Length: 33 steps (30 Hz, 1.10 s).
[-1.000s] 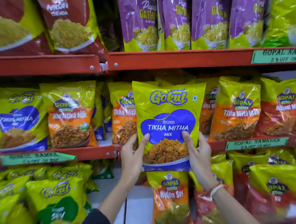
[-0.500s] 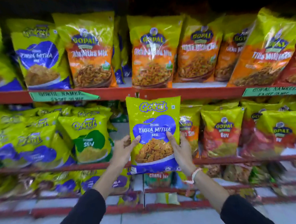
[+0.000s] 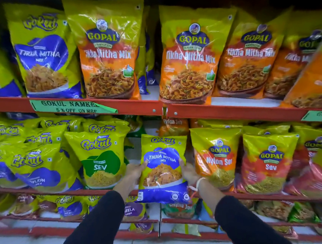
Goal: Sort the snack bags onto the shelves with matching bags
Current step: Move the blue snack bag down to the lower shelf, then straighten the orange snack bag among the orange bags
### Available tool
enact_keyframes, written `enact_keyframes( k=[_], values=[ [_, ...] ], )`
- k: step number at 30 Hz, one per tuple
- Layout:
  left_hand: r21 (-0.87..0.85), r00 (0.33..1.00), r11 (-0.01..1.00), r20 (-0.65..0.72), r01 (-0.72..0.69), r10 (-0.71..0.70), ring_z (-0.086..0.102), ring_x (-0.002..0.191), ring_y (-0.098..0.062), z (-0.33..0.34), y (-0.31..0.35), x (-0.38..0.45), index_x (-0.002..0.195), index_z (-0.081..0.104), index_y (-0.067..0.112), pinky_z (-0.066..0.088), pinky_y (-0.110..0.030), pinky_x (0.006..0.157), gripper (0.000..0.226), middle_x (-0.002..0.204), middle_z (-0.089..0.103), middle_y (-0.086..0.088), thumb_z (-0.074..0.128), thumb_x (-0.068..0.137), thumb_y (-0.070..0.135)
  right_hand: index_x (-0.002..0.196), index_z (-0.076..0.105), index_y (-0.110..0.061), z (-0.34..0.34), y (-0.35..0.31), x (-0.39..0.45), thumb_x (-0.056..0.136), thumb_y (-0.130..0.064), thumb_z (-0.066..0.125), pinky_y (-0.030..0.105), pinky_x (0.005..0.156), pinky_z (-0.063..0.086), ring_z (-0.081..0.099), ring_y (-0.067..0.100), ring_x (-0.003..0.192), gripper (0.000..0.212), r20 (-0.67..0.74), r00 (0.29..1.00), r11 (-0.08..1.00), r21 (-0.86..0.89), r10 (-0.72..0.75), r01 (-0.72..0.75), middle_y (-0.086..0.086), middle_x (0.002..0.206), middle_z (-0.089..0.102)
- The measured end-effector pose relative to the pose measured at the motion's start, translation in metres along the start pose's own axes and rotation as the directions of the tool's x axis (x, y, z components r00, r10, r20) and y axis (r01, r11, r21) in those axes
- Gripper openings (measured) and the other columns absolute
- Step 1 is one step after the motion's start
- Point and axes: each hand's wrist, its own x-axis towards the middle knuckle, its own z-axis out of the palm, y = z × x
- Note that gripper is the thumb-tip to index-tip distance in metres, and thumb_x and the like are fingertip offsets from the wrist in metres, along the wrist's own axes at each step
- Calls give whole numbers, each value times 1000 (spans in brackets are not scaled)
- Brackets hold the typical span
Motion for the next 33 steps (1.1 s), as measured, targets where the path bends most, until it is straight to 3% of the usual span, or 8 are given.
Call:
enact_keyframes(
  k=[3, 6, 11, 14, 19, 22, 26, 33],
  values=[
    [-18, 998, 998, 6, 58, -58, 65, 75, -26, 0, -8, 22, 74, 65, 2, 58, -49, 77, 29, 85, 71, -21, 69, 84, 29, 71, 58, -1, 6, -6, 12, 102, -49, 22, 39, 76, 37, 56, 30, 86, 68, 23, 999, 998, -56, 37, -36, 17, 69, 50],
    [-63, 997, 996, -51, 62, -65, 55, 35, -20, 4, 5, 15, 62, 54, 4, 45, -19, 33, 34, 36, 58, -4, 56, 94, 17, 54, 36, -13, 10, -17, 28, 105, -35, 23, 32, 68, 28, 42, 21, 65, 58, -1, 998, 998, -10, 59, -59, 5, 57, 34],
    [-80, 998, 995, 38, 57, -54, 40, 20, -6, 6, 28, -6, 61, 42, 9, 29, -10, 28, 40, 26, 42, 3, 43, 99, 24, 82, 63, 5, 1, -23, 16, 106, -32, 28, 38, 71, 39, 62, 29, 84, 57, 92, 994, 993, -106, 62, -52, 24, 81, 63],
    [53, 988, 999, 157, 2, -10, 50, 56, -13, -9, 44, -20, 74, 53, 13, 37, -22, 54, 31, 66, 54, -3, 47, 97, 33, 133, 50, 9, -9, -47, -1, 105, -27, 36, 39, 101, 42, 51, 40, 130, 48, 150, 989, 995, -96, -3, 18, 32, 140, 52],
    [50, 893, 920, 265, -389, 363, 70, 96, -19, -37, 118, -73, 122, 59, 6, 53, -22, 81, 32, 111, 68, -9, 43, 99, 23, 138, 55, -12, -30, -128, -35, 99, -29, 51, 27, 113, 38, 56, 12, 128, 43, 176, 858, 874, 21, -482, 486, 2, 139, 60],
    [-99, 732, 728, -13, -679, 681, 74, 86, -10, -61, 171, -95, 116, 65, 2, 58, -20, 80, 29, 99, 74, -10, 48, 97, 17, 130, 62, -17, -45, -184, -52, 97, -28, 56, 10, 95, 44, 63, -6, 108, 36, 54, 744, 740, 174, -666, 650, -9, 121, 69],
    [-92, 490, 513, -476, -854, 730, 67, 96, -9, -89, 223, -91, 115, 66, 7, 52, -21, 92, 27, 105, 71, -9, 58, 93, 20, 147, 43, -12, -45, -242, -48, 95, -26, 59, 24, 109, 43, 51, 10, 133, 56, -59, 669, 631, 279, -741, 724, -1, 144, 53],
    [-31, 655, 683, -314, -730, 687, 57, 110, -13, -101, 258, -54, 130, 55, 10, 39, -26, 93, 46, 127, 62, -3, 50, 94, 39, 137, 53, -20, -16, -282, -13, 69, -67, 71, 41, 110, 44, 58, 12, 125, 85, 29, 692, 674, 257, -722, 693, -8, 134, 63]
  ],
)
